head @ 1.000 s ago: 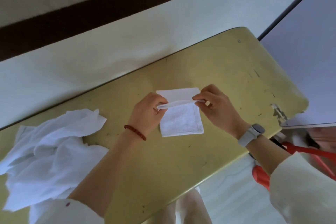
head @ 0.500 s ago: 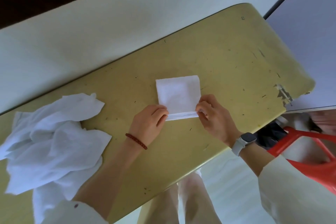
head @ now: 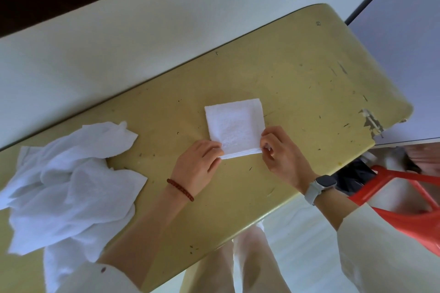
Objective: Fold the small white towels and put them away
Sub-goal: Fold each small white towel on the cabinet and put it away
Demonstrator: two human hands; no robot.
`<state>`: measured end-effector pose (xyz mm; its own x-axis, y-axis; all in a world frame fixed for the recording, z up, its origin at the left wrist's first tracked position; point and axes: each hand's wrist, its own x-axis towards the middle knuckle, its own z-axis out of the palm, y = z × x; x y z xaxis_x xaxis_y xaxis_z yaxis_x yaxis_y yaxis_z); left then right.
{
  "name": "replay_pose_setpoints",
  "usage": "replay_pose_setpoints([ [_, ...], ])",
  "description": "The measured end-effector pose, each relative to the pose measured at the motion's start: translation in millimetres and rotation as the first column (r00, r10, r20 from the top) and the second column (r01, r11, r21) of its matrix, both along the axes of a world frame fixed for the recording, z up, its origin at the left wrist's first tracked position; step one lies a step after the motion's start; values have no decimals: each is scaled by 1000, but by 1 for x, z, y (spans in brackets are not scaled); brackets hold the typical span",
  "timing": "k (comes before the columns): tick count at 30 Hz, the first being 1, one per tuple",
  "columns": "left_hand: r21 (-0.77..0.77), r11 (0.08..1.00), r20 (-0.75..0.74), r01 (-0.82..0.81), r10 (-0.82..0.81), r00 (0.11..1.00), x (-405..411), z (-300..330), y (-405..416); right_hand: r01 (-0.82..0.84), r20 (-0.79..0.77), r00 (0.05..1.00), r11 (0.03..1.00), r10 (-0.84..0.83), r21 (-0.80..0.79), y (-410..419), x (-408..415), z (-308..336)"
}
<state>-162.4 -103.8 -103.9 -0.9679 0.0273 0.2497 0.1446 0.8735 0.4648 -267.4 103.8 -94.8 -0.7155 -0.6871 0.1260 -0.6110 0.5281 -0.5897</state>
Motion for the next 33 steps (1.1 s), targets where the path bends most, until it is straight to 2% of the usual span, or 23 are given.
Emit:
replay_pose_setpoints([
  [10, 30, 999, -90, -42, 45, 995, 1, -2, 4, -44, -24, 999, 998, 45, 52, 1, 1, 0],
  [17, -22, 997, -123, -68, 65, 990, 2, 0, 6, -3, 3, 1000, 999, 3, 44, -3, 2, 3],
  [22, -101, 994, -83, -30, 22, 996, 6, -5, 5, -1, 0, 1000, 999, 1, 38, -4, 3, 3],
  [30, -100, 995, -68, -13, 6, 998, 5, 0, 5, 89, -17, 996, 995, -89, 32, -4, 12, 4],
  [33, -35, 998, -108, -57, 53, 993, -1, 11, 6, 168, -135, 978, 985, -161, 42, -7, 9, 11],
])
